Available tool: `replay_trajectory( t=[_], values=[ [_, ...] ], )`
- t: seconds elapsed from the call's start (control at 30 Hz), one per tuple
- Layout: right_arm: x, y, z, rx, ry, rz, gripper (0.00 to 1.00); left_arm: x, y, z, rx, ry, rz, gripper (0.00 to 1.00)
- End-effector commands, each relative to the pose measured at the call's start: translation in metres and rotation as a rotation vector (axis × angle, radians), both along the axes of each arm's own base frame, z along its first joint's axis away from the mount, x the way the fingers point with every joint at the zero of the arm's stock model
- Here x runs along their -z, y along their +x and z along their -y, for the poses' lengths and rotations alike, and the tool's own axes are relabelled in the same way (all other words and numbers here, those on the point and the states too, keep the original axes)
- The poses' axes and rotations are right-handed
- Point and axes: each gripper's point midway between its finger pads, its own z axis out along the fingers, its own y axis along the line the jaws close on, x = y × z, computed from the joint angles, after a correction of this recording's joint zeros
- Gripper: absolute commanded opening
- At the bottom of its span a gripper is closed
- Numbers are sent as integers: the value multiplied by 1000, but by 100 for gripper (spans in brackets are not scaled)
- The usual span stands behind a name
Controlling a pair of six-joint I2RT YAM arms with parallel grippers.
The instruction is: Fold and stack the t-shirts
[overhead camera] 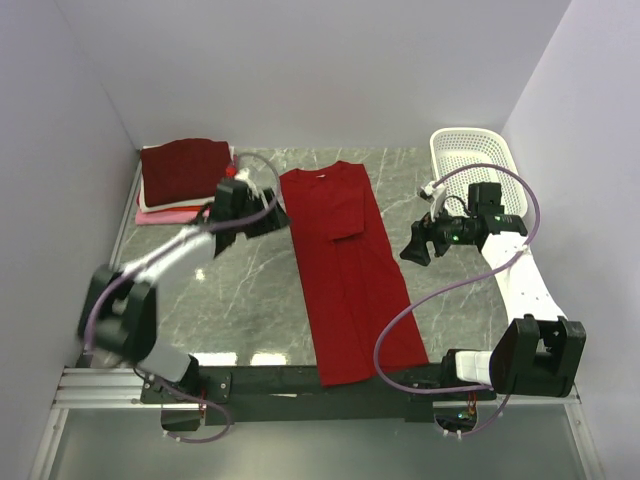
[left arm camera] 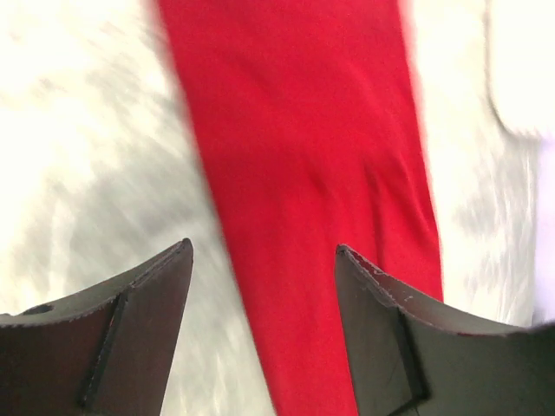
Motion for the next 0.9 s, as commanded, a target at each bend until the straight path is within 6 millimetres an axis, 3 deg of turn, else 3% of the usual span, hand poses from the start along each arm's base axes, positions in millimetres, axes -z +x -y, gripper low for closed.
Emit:
replay_trajectory(
  t=[0.0, 0.03, 0.07, 0.1, 0.13, 0.17, 0.23, 0.27, 0.33, 0.37, 0.6, 0.7, 0.73, 0.77, 0.83, 0.87],
  values=[
    [-10, 5, 1, -13, 3, 36, 82, 14, 58, 2, -60, -112, -85, 71],
    [-10, 5, 1, -10, 0, 38, 82, 0, 84, 0, -91, -110, -56, 71],
    [-10, 5, 1, -11, 2, 39, 82, 30, 94, -1, -109, -81, -123, 68],
    [-10, 5, 2, -10, 0, 39, 82, 39, 103, -3, -120, -65, -144, 66],
    [-9, 4, 1, -13, 1, 37, 82, 28, 123, -5, -136, -67, -119, 65],
    [-9, 4, 1, -13, 2, 35, 82, 52, 130, -4, -132, -54, -167, 61],
    [-8, 5, 2, -12, -1, 32, 82, 53, 145, -3, -130, -51, -169, 59],
    [-7, 5, 2, -11, -2, 29, 82, 71, 147, -2, -119, -43, -200, 58],
    [-6, 6, 2, -10, -1, 23, 82, 75, 154, 1, -104, -31, -219, 55],
    [-6, 6, 2, -11, 1, 23, 82, 91, 154, 2, -100, -20, -250, 54],
    [-2, 7, 2, -11, 4, 1, 82, 119, 164, 5, -94, 5, -292, 42],
    [-1, 8, 2, -10, 5, -4, 82, 123, 173, 5, -103, 4, -292, 26],
    [-1, 8, 2, -11, 5, -5, 82, 125, 177, 5, -110, 7, -293, 16],
    [-1, 8, 2, -10, 5, -6, 82, 132, 178, 4, -116, 11, -312, 10],
    [0, 7, 2, -9, 4, -9, 82, 124, 193, 3, -134, 0, -291, 1],
    [0, 7, 2, -9, 3, -7, 82, 133, 194, 1, -141, 6, -314, 1]
  ],
)
